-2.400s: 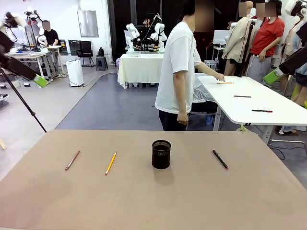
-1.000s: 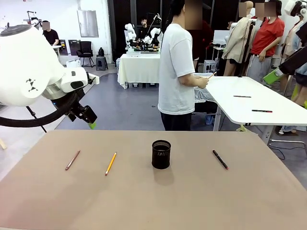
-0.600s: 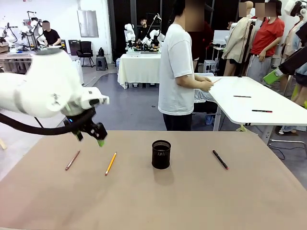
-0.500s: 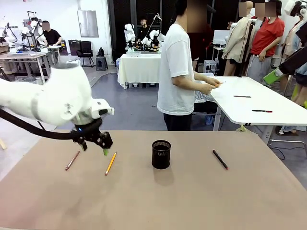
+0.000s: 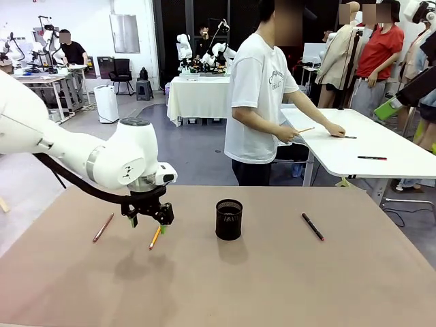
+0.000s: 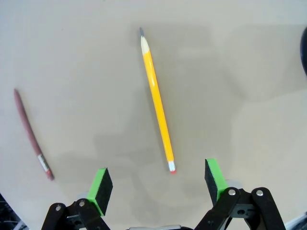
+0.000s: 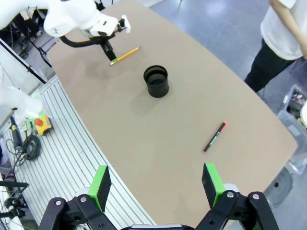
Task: Place the pens into the pen holder.
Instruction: Pick up a writing instrument from the table and place it into the Pen holder.
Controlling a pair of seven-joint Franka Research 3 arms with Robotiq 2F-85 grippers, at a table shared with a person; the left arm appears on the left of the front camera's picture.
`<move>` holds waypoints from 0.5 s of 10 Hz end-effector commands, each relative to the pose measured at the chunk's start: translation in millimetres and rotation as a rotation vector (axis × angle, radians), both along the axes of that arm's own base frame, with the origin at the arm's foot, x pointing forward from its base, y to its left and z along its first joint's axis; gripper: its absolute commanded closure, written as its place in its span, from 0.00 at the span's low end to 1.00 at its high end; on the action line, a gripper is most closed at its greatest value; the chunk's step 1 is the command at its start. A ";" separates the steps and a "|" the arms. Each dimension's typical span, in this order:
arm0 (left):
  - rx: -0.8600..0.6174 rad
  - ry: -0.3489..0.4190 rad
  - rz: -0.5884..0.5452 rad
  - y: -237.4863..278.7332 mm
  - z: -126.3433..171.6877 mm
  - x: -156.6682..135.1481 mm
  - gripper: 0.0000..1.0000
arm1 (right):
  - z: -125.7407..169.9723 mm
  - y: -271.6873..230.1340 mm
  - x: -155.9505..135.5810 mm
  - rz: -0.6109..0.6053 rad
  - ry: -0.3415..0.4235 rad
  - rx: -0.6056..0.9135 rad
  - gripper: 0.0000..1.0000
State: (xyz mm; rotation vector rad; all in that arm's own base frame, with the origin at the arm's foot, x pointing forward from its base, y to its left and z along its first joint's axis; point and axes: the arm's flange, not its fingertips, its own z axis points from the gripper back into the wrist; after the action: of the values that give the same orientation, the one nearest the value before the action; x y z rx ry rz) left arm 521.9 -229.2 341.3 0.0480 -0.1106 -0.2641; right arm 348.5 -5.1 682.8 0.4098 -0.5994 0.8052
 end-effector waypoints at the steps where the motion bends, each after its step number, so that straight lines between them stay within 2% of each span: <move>1: 0.020 0.018 0.018 -5.1 -0.4 20.9 0.00 | 1.9 1.5 0.0 0.002 0.002 0.015 0.00; 2: 0.027 0.026 0.016 -5.4 -3.6 20.9 0.00 | 1.9 1.5 0.0 0.002 0.002 0.015 0.00; 3: -0.004 0.029 0.006 -4.2 5.3 11.4 0.00 | 1.9 1.5 0.0 0.002 0.002 0.015 0.00; 5: 0.003 0.021 0.008 -4.2 -5.8 16.8 0.00 | 1.9 1.5 0.0 0.002 0.002 0.015 0.00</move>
State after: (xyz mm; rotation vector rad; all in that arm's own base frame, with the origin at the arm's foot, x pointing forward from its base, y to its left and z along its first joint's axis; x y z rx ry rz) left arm 538.5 -236.5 336.2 0.0470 -0.0852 -0.2585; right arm 348.6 -5.2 682.8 0.4098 -0.5992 0.8051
